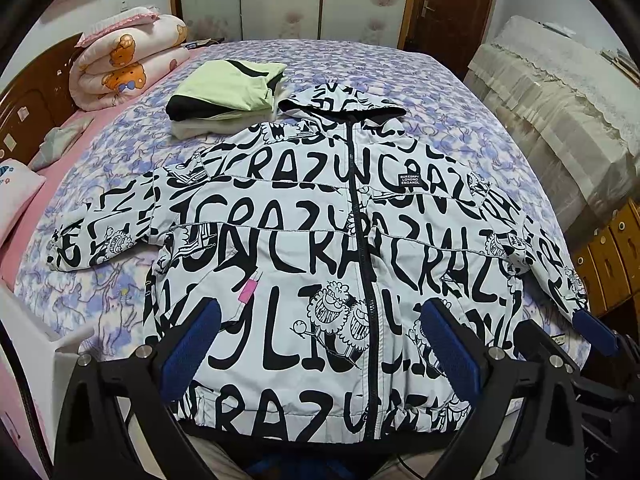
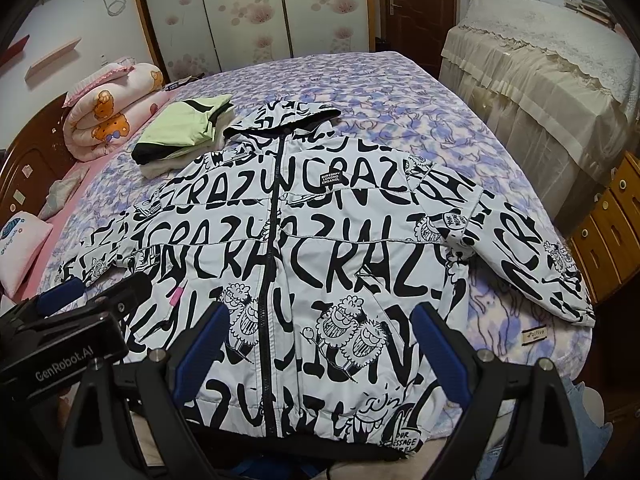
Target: Fold large clothes
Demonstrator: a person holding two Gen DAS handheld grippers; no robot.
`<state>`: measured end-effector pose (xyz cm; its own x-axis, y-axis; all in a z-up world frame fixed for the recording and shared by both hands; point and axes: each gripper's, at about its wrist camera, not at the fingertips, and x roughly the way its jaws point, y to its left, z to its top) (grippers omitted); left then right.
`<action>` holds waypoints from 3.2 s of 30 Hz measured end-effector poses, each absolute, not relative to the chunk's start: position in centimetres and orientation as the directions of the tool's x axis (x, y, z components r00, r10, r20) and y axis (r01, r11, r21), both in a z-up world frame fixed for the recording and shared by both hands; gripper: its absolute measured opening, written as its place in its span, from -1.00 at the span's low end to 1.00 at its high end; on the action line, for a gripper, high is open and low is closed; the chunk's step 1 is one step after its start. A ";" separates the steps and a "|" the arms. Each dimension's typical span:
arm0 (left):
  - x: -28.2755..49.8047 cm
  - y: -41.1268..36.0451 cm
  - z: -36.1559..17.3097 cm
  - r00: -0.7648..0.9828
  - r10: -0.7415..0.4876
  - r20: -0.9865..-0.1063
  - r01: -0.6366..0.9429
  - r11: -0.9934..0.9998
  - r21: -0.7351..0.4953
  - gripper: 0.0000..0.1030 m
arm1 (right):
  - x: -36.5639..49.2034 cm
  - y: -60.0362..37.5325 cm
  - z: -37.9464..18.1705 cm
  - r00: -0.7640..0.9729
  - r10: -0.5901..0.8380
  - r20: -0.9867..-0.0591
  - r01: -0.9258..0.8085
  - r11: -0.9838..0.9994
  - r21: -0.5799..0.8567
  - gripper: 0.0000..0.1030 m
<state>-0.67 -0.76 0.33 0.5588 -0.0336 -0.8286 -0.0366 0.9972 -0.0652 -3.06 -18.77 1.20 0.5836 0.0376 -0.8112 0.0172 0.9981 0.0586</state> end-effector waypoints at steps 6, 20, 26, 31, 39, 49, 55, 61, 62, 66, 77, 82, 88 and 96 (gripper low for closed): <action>-0.7 -0.7 0.3 0.559 -0.033 -0.829 -0.037 0.997 -0.065 0.89 | -2.9 -18.7 1.2 0.580 0.045 -0.814 0.017 0.998 0.067 0.81; -0.9 -0.7 0.4 0.545 -0.029 -0.838 -0.033 0.998 -0.056 0.90 | -3.0 -18.8 1.0 0.580 0.050 -0.813 0.015 0.997 0.072 0.81; -0.9 -0.6 0.1 0.540 -0.036 -0.841 -0.035 0.997 -0.065 0.90 | -3.0 -18.8 1.1 0.581 0.052 -0.812 0.013 0.997 0.073 0.81; -0.9 -0.9 -0.2 0.536 -0.038 -0.843 -0.031 0.997 -0.064 0.90 | -3.3 -18.4 1.2 0.593 0.057 -0.803 0.008 0.997 0.076 0.81; -0.7 -1.0 -0.2 0.538 -0.037 -0.842 -0.027 0.998 -0.061 0.90 | -3.3 -18.9 1.2 0.615 0.071 -0.785 0.005 0.996 0.094 0.81; 0.0 -1.8 0.6 0.554 -0.033 -0.832 -0.008 0.999 -0.045 0.90 | -3.1 -20.2 1.7 0.635 0.075 -0.769 0.013 0.994 0.107 0.81; 0.2 -2.2 0.6 0.555 -0.033 -0.831 -0.002 0.999 -0.041 0.90 | -2.5 -21.1 1.7 0.637 0.074 -0.768 0.015 0.994 0.109 0.81; 0.6 -2.5 0.8 0.554 -0.021 -0.832 -0.005 1.000 -0.028 0.90 | -2.0 -21.7 2.2 0.649 0.077 -0.757 0.003 0.995 0.104 0.81; 0.9 -2.6 0.9 0.554 -0.019 -0.832 -0.005 1.000 -0.026 0.90 | -1.9 -21.8 2.3 0.653 0.073 -0.754 0.003 0.995 0.100 0.81; 1.8 -3.1 1.3 0.565 -0.015 -0.825 0.004 1.000 -0.015 0.90 | -1.4 -22.6 2.5 0.658 0.070 -0.750 0.007 0.995 0.098 0.81; 5.2 -8.6 2.9 0.630 -0.096 -0.770 0.181 0.983 0.026 0.90 | 0.5 -30.9 -0.2 0.617 -0.057 -0.785 0.193 0.978 0.081 0.81; 7.5 -13.1 2.5 0.634 -0.135 -0.761 0.243 0.969 0.031 0.92 | 0.7 -37.6 -2.2 0.568 -0.103 -0.816 0.345 0.931 0.123 0.81; 9.6 -18.6 1.0 0.641 -0.153 -0.752 0.287 0.957 0.050 0.92 | -0.2 -45.4 -6.2 0.493 -0.106 -0.863 0.522 0.830 0.196 0.81; 11.7 -24.9 -3.3 0.600 -0.158 -0.784 0.361 0.928 0.089 0.92 | -3.4 -53.0 -12.8 0.496 0.078 -0.865 0.675 0.592 0.441 0.81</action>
